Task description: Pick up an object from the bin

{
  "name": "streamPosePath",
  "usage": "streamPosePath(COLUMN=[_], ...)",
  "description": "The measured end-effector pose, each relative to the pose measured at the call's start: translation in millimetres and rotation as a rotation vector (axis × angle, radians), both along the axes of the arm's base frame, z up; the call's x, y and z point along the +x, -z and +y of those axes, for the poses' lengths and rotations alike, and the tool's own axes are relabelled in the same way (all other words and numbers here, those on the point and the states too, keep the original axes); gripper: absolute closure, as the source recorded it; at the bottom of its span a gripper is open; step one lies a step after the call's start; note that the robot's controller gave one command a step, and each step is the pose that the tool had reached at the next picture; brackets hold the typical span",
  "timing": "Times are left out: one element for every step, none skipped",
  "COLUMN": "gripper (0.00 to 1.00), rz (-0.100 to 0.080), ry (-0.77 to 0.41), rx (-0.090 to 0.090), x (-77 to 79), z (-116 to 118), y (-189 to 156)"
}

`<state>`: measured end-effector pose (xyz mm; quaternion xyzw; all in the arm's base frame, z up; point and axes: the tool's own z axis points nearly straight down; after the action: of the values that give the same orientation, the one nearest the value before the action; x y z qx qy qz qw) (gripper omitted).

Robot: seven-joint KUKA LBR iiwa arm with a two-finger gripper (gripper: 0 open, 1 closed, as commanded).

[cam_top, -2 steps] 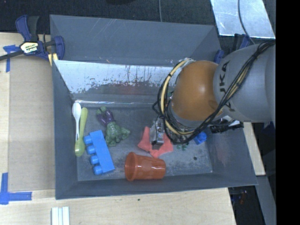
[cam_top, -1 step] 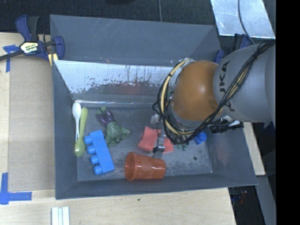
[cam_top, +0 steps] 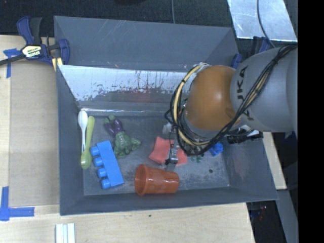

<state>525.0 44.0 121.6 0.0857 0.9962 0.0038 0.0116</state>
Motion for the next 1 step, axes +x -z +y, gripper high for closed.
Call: streamPosePath(gripper=[0.00], rz=[0.000], ry=[-0.044], rx=[-0.002], x=[9.2], z=[-20.6], y=[29.6])
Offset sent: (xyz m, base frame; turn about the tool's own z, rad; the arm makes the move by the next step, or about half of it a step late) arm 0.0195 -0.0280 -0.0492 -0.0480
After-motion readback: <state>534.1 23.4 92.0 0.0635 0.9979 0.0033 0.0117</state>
